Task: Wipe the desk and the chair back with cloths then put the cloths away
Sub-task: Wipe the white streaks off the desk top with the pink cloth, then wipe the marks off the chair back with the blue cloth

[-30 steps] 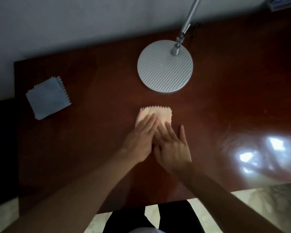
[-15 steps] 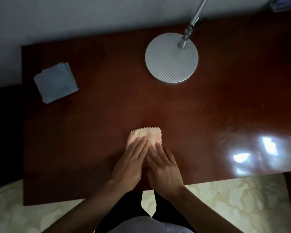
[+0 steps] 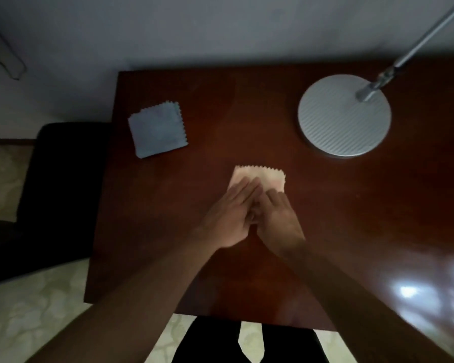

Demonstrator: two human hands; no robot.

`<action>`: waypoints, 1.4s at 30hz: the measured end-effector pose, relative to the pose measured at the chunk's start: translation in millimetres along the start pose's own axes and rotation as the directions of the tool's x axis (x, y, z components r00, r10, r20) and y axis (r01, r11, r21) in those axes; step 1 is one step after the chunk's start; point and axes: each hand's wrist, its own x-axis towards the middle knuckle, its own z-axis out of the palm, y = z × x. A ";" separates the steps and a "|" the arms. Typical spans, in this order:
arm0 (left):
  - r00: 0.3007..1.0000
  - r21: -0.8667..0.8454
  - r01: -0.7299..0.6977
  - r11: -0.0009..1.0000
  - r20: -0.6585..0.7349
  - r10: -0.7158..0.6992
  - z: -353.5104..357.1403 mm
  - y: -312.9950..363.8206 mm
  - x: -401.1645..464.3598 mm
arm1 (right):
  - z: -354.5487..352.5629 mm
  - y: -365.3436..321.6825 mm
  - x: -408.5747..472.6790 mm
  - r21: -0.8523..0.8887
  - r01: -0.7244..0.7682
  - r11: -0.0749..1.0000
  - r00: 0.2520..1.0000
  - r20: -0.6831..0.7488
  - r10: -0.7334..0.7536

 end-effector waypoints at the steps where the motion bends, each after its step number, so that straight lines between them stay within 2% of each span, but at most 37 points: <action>1: 1.000 0.002 0.005 1.000 -0.014 -0.005 -10.1 -10.2 12.4 | -1.0 -0.8 18.3 -0.013 0.031 0.999 0.999 -0.030 -0.031; 3: 0.999 0.002 0.030 1.000 -0.027 -0.030 -29.2 -28.1 35.1 | -1.1 3.4 51.6 -0.006 0.037 0.999 0.998 -0.054 -0.037; 5: 0.998 -0.011 0.048 0.999 -0.050 -0.049 -42.8 -46.2 52.0 | 5.5 10.5 83.1 0.018 -0.030 0.999 0.999 -0.027 0.030; 10: 0.992 -0.137 0.124 0.983 0.029 -0.121 -76.6 -58.0 74.9 | 15.1 19.6 123.3 0.024 -0.004 1.000 1.000 -0.009 0.004; 12: 0.979 -0.076 0.184 0.980 -0.073 -0.189 -89.5 -61.8 70.2 | 14.8 19.7 125.0 0.023 -0.007 1.000 1.000 0.004 0.007; 14: 0.891 -0.043 0.323 0.945 -0.324 -0.319 -101.3 -80.6 57.0 | 14.0 15.4 123.7 -0.006 -0.022 1.000 1.000 0.011 0.022; 15: 0.831 -0.059 0.413 0.909 -0.385 -0.402 -104.4 -95.3 49.5 | 12.6 13.3 122.2 -0.026 -0.029 0.999 0.999 0.021 0.029; 17: 0.754 -0.044 0.582 0.812 -0.346 -0.559 -108.2 -129.5 35.0 | 9.1 5.8 117.9 -0.089 -0.018 0.996 0.999 0.025 0.020; 19: 0.731 0.036 0.664 0.747 -0.239 -0.639 -108.5 -154.3 22.6 | 7.6 -2.9 106.5 -0.142 0.005 0.990 1.000 0.005 -0.004; 21: 0.750 0.031 0.642 0.766 -0.229 -0.620 -105.4 -164.7 16.0 | 10.0 -13.6 89.2 -0.160 0.016 0.987 1.000 -0.022 -0.020; 23: 0.785 0.003 0.570 0.822 -0.298 -0.543 -102.6 -165.6 12.0 | 16.0 -25.4 69.8 -0.136 0.008 0.991 0.999 -0.032 -0.012; 25: 0.791 -0.024 0.518 0.855 -0.368 -0.489 -103.4 -167.9 10.2 | 21.0 -41.0 53.1 -0.059 -0.036 0.998 0.999 -0.025 0.035; 26: 0.770 -0.081 0.515 0.853 -0.395 -0.502 -106.6 -168.8 8.1 | 22.8 -48.9 47.1 0.013 -0.078 0.997 0.997 -0.014 0.078; 28: 0.684 -0.318 0.509 0.800 -0.415 -0.600 -118.0 -171.0 0.5 | 25.5 -65.2 41.0 0.190 -0.195 0.962 0.980 -0.013 0.201; 30: 0.609 -0.547 0.455 0.702 -0.384 -0.694 -131.0 -168.5 -11.4 | 25.9 -83.8 41.3 0.362 -0.326 0.873 0.935 -0.010 0.353; 31: 0.594 -0.619 0.412 0.668 -0.374 -0.713 -136.7 -164.2 -19.2 | 24.8 -95.1 43.1 0.428 -0.380 0.820 0.909 0.007 0.418; 34: 0.600 -0.775 0.258 0.577 -0.339 -0.724 -142.4 -142.2 -56.9 | 16.5 -137.4 46.9 0.618 -0.433 0.656 0.866 0.084 0.492; 38: 0.658 -0.846 0.126 0.518 -0.320 -0.682 -132.0 -103.8 -116.4 | -11.4 -202.4 45.5 0.824 -0.433 0.365 0.867 0.270 0.420; 39: 0.678 -0.855 0.102 0.509 -0.315 -0.665 -130.8 -92.5 -128.9 | -19.5 -216.9 42.0 0.850 -0.420 0.318 0.875 0.286 0.390; 42: 0.730 -0.873 0.041 0.486 -0.306 -0.611 -136.0 -60.6 -176.2 | -36.4 -263.4 25.0 0.867 -0.412 0.281 0.892 0.320 0.321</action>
